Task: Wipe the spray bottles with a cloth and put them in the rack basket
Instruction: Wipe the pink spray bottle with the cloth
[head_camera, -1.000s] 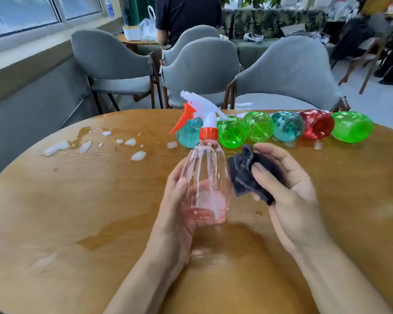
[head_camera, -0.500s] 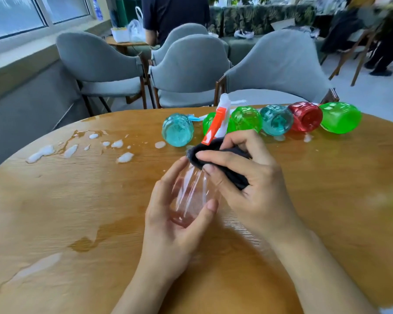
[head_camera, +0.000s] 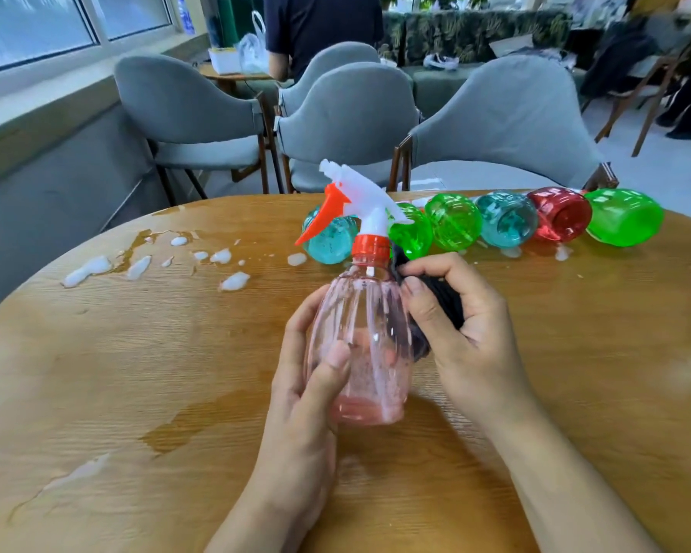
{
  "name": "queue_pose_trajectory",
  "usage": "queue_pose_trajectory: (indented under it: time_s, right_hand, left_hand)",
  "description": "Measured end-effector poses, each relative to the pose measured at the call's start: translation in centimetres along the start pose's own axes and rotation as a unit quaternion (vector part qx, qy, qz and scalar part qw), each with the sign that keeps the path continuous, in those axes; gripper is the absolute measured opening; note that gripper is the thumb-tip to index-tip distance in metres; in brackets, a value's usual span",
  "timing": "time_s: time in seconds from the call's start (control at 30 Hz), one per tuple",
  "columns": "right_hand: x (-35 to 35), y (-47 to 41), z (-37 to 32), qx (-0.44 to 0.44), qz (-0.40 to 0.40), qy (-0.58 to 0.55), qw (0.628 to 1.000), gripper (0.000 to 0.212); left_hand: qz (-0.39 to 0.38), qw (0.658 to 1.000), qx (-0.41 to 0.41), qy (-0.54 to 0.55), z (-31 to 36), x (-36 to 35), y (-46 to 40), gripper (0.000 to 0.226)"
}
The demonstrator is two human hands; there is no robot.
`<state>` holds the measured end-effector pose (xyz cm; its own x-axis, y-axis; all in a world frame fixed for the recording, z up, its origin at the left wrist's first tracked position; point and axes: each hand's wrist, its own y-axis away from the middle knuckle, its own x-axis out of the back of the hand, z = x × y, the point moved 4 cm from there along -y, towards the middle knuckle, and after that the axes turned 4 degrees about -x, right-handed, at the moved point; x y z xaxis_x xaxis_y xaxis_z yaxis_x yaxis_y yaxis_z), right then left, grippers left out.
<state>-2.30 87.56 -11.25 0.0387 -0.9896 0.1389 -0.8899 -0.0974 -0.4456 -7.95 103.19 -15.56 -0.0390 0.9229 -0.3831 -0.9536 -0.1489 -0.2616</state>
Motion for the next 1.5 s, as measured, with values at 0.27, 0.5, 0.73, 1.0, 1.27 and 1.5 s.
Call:
queue_pose_trajectory:
  time_s: [0.27,0.5,0.73,1.0,1.27,1.5]
  right_hand:
    - [1.5,-0.5,-0.5,-0.009,0.060,-0.064,0.996,0.012]
    - [0.4,0.2,-1.7,0.053,0.032,0.038,0.997,0.024]
    - [-0.2,1.0,-1.2,0.133,-0.005,0.172,0.976,0.024]
    - [-2.4,3.8,-1.7,0.220,-0.079,0.197,0.952,0.022]
    - [-0.4,3.4,-2.5,0.106,-0.097,0.014,0.990,0.015]
    - [0.5,1.4,-2.1,0.068,0.027,0.080,0.994,0.024]
  left_hand:
    - [-0.011,0.998,0.038,0.051,0.3,0.0,-0.3,0.062]
    - [-0.050,0.997,-0.022,-0.046,0.1,-0.2,-0.1,0.062]
    - [-0.017,0.985,-0.086,-0.147,0.5,0.0,0.1,0.046]
    - [0.091,0.990,-0.053,-0.090,1.3,1.3,-0.8,0.040]
    - [0.068,0.996,-0.020,-0.045,1.4,1.3,-0.9,0.046]
    - [-0.015,0.991,-0.040,-0.129,0.8,-0.3,-0.4,0.046]
